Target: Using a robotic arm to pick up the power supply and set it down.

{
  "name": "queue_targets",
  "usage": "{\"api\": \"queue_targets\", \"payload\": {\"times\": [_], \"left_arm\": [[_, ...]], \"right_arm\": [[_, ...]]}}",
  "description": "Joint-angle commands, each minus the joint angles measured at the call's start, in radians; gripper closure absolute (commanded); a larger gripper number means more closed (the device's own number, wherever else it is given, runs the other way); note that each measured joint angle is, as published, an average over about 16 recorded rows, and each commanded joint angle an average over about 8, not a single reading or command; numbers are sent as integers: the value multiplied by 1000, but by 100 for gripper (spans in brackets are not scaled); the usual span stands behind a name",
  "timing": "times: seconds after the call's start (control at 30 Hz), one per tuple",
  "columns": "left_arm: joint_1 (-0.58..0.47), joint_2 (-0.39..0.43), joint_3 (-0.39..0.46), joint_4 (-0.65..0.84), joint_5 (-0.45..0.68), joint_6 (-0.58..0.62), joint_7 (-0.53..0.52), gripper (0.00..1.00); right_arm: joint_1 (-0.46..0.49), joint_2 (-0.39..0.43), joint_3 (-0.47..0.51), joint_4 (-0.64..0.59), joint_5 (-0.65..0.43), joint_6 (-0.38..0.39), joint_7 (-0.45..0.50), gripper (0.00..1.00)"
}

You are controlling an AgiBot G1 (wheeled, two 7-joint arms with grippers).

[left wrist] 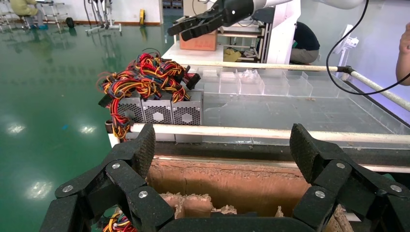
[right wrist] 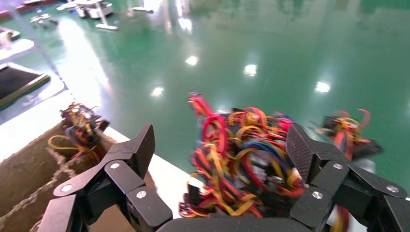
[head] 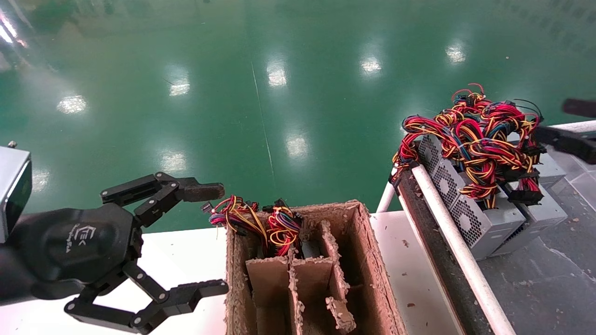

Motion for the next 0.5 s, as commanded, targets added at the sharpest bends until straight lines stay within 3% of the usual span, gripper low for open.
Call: {"api": "queue_targets", "payload": {"times": [0.03,0.5], "left_arm": [[0,0,0,0,0,0,0,0],[0,1,-2,0,1,1,-1,0]], "right_arm": [[-19,-3,8,29,9,3,4,0],[-174,-26,72,271,80,25,33,0]]}}
